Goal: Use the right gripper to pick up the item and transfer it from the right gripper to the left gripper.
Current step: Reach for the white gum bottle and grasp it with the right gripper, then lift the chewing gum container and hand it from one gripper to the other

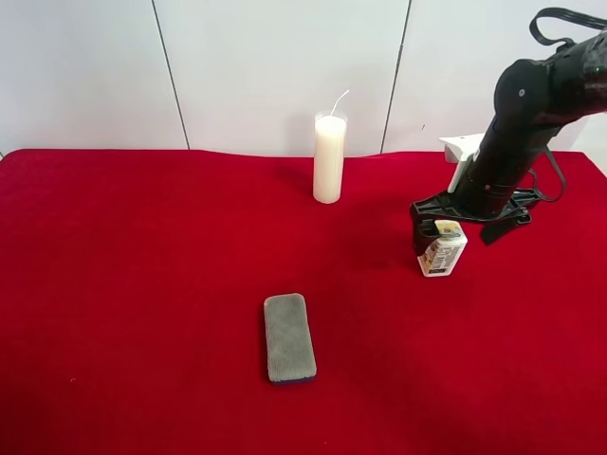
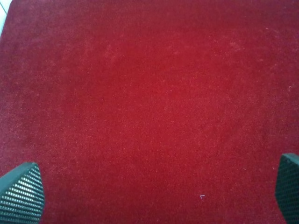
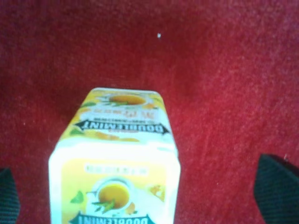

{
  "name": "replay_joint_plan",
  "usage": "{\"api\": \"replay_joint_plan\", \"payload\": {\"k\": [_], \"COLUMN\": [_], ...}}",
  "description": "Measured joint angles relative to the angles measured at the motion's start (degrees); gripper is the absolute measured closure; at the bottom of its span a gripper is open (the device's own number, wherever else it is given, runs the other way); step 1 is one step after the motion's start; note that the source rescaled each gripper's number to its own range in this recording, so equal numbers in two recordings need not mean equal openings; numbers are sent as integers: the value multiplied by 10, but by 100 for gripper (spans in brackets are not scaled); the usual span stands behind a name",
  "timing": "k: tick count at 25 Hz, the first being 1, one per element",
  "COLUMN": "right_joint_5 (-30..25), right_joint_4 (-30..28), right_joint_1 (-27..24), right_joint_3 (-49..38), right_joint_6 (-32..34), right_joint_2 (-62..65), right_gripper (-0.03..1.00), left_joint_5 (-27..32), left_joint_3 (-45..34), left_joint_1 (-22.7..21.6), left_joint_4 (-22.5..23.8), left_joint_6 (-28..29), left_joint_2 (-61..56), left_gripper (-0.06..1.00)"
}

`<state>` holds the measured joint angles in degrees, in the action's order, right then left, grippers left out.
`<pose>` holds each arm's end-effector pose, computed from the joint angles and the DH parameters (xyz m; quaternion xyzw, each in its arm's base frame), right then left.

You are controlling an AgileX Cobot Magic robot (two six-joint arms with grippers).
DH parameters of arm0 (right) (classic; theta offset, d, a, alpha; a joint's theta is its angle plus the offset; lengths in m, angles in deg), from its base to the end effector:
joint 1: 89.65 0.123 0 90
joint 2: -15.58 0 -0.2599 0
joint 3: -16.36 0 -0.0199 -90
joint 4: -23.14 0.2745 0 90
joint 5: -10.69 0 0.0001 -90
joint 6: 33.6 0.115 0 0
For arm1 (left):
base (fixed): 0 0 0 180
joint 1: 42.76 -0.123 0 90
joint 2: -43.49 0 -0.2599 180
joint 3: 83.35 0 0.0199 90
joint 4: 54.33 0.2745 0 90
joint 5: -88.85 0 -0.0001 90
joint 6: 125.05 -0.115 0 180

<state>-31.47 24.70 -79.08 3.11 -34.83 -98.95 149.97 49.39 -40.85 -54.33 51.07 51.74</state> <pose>0.3506 0.0676 0.0938 -0.0932 0.9917 0.0171 0.0866 0.0605 -0.0020 0.2805 0.0430 0.8499 0.0090 0.5252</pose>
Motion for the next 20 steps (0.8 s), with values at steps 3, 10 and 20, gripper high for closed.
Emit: {"api": "replay_joint_plan", "payload": {"k": [3,10,20], "right_joint_5": [13,18,6], "right_joint_4": [0,3,31], "right_joint_1": [0,0,0], "right_joint_3": [0,0,0], "right_joint_6": [0,0,0], "right_joint_2": [0,-1,4], "right_gripper": [-1,90,95], "left_joint_5": [0,0,0], "left_joint_3": [0,0,0], "left_joint_1": [0,0,0], "left_joint_4": [0,0,0], "left_joint_6": [0,0,0], "left_joint_2": [0,0,0], "left_gripper": [-6,-6,-6]}}
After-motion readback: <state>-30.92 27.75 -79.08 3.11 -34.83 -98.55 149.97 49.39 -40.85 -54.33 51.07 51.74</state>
